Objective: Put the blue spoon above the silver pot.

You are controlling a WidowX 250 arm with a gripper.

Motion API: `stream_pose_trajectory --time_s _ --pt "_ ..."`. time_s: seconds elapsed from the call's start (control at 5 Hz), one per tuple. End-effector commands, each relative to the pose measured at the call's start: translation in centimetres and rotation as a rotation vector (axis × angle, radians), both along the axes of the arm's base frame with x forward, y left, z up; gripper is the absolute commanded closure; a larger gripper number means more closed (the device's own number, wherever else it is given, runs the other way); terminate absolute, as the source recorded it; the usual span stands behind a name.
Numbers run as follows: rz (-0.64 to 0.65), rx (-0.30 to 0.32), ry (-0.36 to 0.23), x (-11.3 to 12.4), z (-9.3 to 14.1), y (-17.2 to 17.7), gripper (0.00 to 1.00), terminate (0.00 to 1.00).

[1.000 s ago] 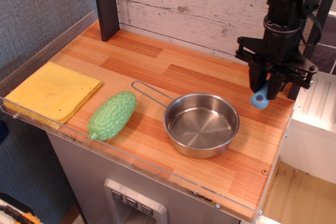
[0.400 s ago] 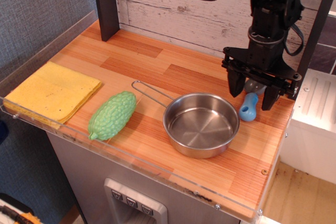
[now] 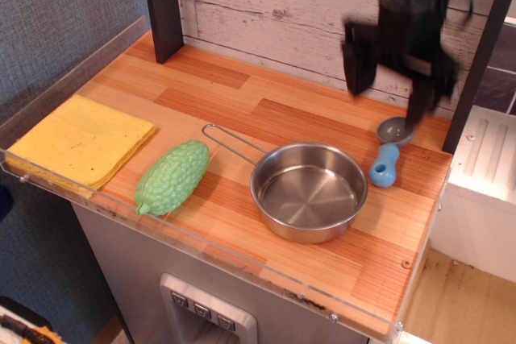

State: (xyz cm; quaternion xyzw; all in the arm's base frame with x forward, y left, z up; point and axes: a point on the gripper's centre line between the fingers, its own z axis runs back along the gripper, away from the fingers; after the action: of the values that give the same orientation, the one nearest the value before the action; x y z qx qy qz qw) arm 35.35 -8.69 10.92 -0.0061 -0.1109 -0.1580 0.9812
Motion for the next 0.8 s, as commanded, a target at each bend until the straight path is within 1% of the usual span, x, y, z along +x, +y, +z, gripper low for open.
stream_pose_trajectory --time_s 0.0,0.2,0.4,0.6 --pt "0.191 0.039 0.044 -6.2 3.2 3.1 0.00 0.00" --pt "0.223 0.000 0.051 -7.9 2.7 3.9 0.00 0.00" --pt "0.215 -0.018 0.061 -8.7 2.5 4.5 0.00 0.00" --pt "0.215 -0.018 0.061 -8.7 2.5 4.5 0.00 0.00"
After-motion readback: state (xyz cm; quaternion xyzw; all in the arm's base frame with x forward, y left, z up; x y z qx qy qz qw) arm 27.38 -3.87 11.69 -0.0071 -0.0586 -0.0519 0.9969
